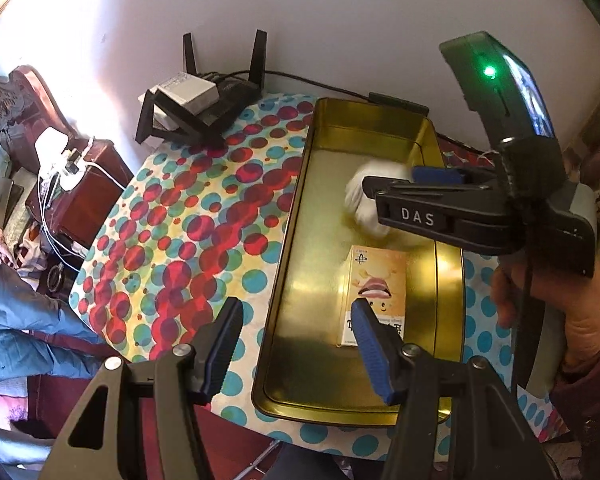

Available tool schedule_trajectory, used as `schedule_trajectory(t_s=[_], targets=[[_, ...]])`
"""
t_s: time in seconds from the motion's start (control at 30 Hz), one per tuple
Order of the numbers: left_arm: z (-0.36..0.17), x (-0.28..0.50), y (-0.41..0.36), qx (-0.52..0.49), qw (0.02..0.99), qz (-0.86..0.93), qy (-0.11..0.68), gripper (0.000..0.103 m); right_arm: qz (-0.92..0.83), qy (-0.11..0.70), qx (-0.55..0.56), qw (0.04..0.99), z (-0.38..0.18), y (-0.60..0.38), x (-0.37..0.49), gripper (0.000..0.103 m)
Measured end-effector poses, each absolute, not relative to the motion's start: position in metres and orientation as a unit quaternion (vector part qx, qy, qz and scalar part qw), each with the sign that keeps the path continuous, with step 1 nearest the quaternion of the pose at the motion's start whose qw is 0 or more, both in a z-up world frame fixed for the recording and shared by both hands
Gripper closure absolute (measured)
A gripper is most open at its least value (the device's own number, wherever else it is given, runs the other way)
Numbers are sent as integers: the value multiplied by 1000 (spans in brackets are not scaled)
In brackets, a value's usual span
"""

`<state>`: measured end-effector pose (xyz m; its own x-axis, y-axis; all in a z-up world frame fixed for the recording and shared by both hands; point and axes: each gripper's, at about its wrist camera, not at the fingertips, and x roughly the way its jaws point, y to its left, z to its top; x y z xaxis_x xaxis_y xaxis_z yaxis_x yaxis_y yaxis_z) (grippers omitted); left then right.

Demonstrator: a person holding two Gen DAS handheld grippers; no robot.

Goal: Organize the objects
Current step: 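Carry the white sock ball into the gold tray and release it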

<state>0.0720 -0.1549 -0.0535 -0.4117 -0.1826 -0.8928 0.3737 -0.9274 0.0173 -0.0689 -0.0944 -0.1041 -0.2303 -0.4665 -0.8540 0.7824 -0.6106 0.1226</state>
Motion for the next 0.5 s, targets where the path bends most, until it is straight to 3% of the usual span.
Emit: schedule_trajectory(t_s=[0.07, 0.13, 0.5], targets=[[-52, 70, -152, 514, 165, -838, 85, 45, -773, 165, 458, 406, -100, -92, -69, 42], [-51, 69, -149, 513, 161, -840, 78, 45, -783, 164, 444, 403, -93, -88, -67, 24], [-43, 61, -134, 500, 127, -854, 71, 45, -809, 129, 414, 396, -64, -46, -63, 22]])
